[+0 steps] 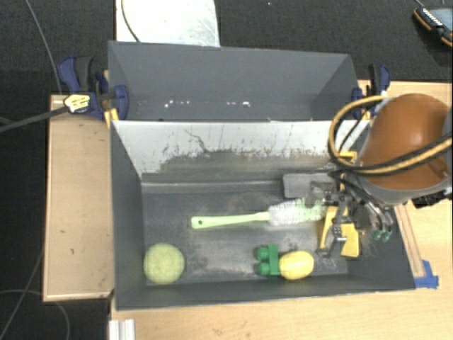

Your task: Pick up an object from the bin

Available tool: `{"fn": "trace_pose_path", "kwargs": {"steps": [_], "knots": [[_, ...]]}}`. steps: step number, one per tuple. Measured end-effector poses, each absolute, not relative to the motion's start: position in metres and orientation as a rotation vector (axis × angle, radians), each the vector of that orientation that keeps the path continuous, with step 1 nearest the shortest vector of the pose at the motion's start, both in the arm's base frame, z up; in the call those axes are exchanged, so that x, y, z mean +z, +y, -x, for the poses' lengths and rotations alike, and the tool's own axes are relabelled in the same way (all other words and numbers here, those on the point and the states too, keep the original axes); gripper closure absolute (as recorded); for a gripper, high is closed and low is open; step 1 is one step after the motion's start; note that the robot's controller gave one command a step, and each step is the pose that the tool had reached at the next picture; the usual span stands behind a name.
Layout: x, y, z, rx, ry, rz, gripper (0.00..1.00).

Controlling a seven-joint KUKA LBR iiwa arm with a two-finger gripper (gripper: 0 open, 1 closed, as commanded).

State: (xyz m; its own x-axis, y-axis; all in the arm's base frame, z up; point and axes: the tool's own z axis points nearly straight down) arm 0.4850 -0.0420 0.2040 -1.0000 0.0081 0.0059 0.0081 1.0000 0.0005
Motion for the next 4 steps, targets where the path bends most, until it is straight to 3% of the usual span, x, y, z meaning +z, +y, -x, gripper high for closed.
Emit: {"fn": "trace_pose_path", "kwargs": {"steps": [1,2,3,4], "knots": [[0.208,-0.042,-0.487,0.000,-3.144,0.008,0.00],[0.068,-0.055,-0.571,0.000,-3.143,-0.200,0.00],[0.152,-0.058,-0.562,0.001,-3.143,-0.188,0.00],[0.100,-0.040,-0.567,-0.004,-3.124,-0.332,0.00]]}}
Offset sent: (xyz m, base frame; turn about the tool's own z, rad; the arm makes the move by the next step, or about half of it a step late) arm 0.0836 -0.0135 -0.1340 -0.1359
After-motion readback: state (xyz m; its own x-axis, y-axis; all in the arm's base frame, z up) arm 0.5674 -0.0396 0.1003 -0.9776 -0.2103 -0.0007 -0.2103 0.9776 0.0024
